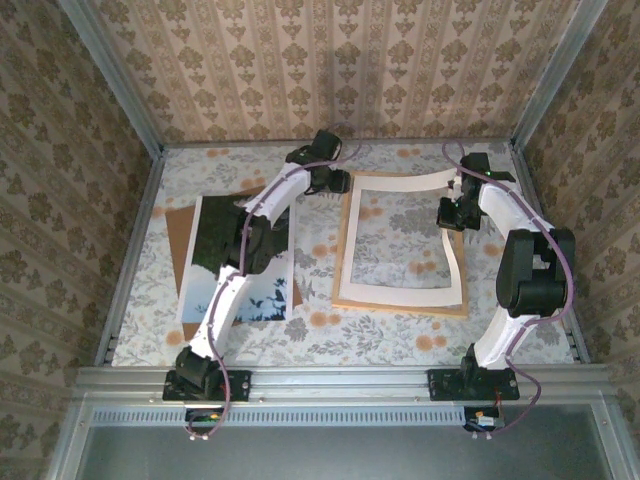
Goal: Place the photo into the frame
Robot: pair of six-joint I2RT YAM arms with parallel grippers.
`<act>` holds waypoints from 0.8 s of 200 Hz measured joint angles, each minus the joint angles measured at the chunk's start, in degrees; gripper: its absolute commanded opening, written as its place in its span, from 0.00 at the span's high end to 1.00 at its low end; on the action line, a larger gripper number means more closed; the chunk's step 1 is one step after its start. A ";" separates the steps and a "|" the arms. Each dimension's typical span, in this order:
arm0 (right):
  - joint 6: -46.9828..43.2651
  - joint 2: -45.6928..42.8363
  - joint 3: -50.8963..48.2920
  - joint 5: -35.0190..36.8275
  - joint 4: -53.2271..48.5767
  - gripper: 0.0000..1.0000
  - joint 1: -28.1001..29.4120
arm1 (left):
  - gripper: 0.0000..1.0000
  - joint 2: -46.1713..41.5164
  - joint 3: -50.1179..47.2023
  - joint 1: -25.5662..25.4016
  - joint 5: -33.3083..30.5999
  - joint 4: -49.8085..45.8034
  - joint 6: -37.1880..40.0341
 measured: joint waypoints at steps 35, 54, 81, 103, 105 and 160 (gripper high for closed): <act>0.00 0.00 0.00 -0.02 0.00 1.00 0.17 | 0.40 0.74 1.14 0.00 1.44 0.00 0.09; 0.00 0.00 0.00 -0.02 0.00 1.00 0.17 | 0.40 2.03 2.67 -0.04 1.92 -0.04 0.11; -0.02 0.00 0.00 -0.02 0.00 1.00 0.33 | 0.44 3.45 3.65 -0.04 2.16 -0.72 0.15; -0.02 0.00 0.00 -0.02 0.00 1.00 0.42 | 0.43 4.02 4.22 -0.04 2.71 -1.03 0.28; -0.02 0.00 0.00 -0.02 0.00 1.00 0.44 | 0.43 4.02 4.31 -0.04 2.75 -1.05 0.31; -0.07 0.00 0.00 -0.02 0.00 1.00 0.48 | 0.42 4.33 5.16 -0.39 3.32 -2.40 0.52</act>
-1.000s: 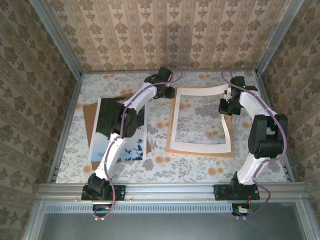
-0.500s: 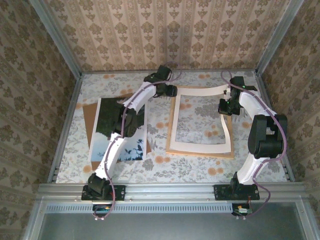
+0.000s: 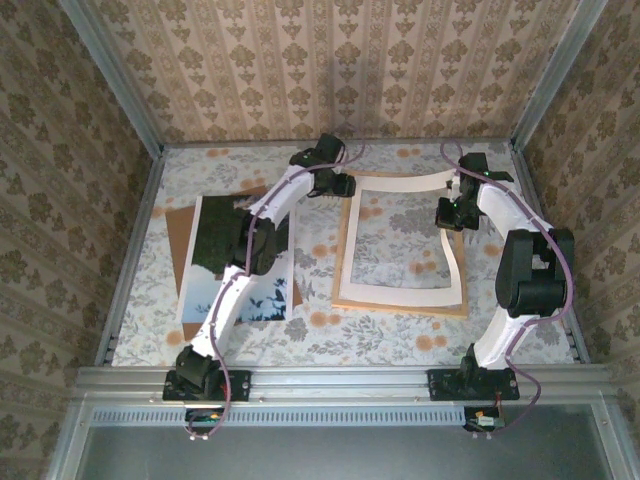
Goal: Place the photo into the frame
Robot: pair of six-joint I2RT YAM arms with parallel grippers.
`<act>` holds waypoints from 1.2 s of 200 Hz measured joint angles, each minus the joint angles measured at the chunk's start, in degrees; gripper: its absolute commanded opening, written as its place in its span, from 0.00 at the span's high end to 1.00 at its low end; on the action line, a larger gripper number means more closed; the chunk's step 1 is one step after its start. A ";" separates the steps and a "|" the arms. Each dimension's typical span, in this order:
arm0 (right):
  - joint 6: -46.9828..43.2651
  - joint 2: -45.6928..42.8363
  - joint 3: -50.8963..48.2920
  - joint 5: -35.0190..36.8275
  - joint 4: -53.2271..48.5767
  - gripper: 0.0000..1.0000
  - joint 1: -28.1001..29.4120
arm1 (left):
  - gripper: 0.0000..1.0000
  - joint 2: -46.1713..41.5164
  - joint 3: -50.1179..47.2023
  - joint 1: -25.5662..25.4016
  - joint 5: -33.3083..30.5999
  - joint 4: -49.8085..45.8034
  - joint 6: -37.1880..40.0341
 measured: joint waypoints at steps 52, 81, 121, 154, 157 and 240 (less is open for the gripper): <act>-0.17 0.00 0.00 0.00 -0.02 1.00 0.11 | 0.48 1.79 2.84 -0.09 -0.28 -1.51 0.11; -0.17 0.00 0.00 0.00 -0.02 1.00 0.33 | 0.52 1.86 3.10 -0.09 -0.81 -2.25 0.46; -0.17 0.00 0.00 0.00 -0.02 1.00 0.37 | 0.54 1.86 3.30 -0.31 -1.09 -2.97 0.48; -0.15 0.02 0.00 -0.24 0.00 1.00 0.37 | 0.58 1.84 3.19 -0.13 -1.46 -3.54 0.24; -0.15 0.02 0.00 -0.39 0.02 1.00 0.37 | 0.58 1.70 2.71 -0.07 -1.46 -3.26 0.20; -0.13 3.91 1.01 -4.07 1.88 1.00 0.90 | 0.49 -6.10 -11.21 1.49 0.94 1.68 -0.90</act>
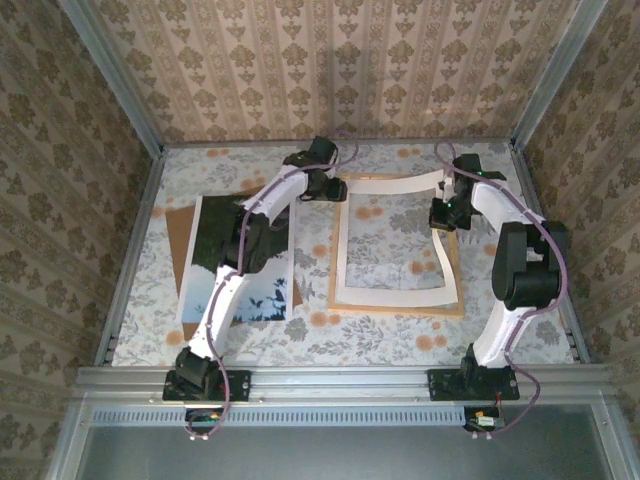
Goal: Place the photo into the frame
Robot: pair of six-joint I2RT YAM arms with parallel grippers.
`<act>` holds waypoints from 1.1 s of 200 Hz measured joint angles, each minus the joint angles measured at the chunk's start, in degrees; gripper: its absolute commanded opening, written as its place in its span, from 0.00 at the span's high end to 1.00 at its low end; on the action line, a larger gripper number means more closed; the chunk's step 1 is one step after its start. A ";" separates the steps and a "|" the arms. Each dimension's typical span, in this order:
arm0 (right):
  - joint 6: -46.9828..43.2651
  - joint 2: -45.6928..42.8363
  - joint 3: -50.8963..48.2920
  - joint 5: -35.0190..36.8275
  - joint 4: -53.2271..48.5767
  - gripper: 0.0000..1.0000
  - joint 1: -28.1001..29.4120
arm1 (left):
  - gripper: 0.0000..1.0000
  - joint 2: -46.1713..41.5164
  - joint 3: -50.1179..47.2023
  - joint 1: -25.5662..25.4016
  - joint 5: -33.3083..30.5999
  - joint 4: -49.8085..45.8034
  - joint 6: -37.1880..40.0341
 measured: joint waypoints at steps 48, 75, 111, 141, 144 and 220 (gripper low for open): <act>0.26 2.51 0.63 0.02 0.52 1.00 -0.02 | 0.38 0.00 3.19 1.88 0.39 -0.66 -0.83; 0.46 3.13 1.18 0.24 0.52 1.00 -0.07 | 0.33 -0.17 4.07 2.71 0.48 -0.24 -1.36; 1.05 3.30 1.20 0.87 0.52 0.96 -0.39 | 0.32 -1.38 3.72 3.08 0.59 -0.07 -1.51; 1.33 3.87 1.25 1.20 0.52 0.85 -0.68 | 0.32 -5.33 0.15 3.06 0.35 0.83 -1.46; 1.33 3.96 1.25 1.29 0.52 0.84 -0.70 | 0.32 -6.03 -0.55 3.04 0.26 1.09 -1.46; 1.49 4.76 1.25 1.70 0.79 0.68 -1.01 | 0.32 -16.41 -11.98 3.04 -2.03 4.33 -1.16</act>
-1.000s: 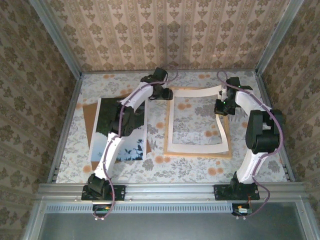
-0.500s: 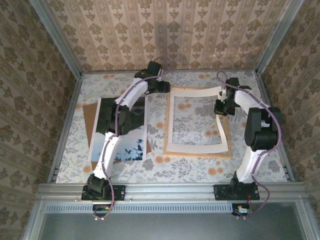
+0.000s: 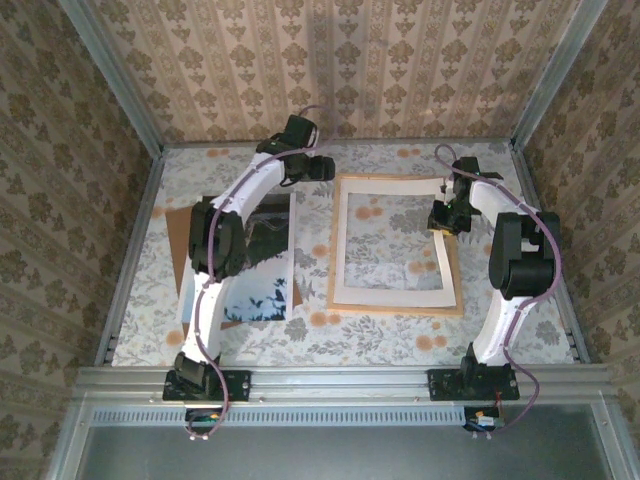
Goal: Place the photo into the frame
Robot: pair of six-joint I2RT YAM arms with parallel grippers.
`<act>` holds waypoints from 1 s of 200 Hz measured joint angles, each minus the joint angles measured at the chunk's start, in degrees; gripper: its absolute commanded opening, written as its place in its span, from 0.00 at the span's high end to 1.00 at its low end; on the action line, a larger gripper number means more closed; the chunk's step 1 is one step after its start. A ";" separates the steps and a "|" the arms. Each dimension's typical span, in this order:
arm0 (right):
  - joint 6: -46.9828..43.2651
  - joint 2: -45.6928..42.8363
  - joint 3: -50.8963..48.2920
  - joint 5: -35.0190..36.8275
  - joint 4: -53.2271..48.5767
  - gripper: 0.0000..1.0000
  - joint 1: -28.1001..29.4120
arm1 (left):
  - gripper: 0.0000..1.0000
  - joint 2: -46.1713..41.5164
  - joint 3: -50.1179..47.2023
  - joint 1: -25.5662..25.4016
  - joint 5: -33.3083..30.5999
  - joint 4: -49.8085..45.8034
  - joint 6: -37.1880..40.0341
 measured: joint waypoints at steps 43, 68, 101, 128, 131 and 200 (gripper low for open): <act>0.15 0.79 1.03 2.25 -0.09 0.55 -0.28 | 0.31 -4.94 -9.86 0.07 -0.81 2.78 0.17; 0.00 0.85 1.49 4.63 -0.35 0.48 -0.52 | 0.31 -7.45 -13.57 0.11 -1.49 3.82 0.20; 0.00 -0.24 1.53 7.02 -0.90 0.38 -0.55 | 0.31 -10.86 -17.29 0.50 -1.79 4.92 0.35; 0.00 -4.04 1.16 9.51 -1.20 0.39 -0.28 | 0.31 -14.08 -21.22 1.20 -2.10 6.54 0.31; 0.00 -4.90 0.90 9.99 -0.96 0.39 -0.17 | 0.31 -14.45 -21.73 1.33 -2.05 6.78 0.33; -0.79 -20.41 -8.41 4.15 16.17 0.25 24.24 | 0.28 -30.34 -41.97 9.14 -5.40 8.98 0.31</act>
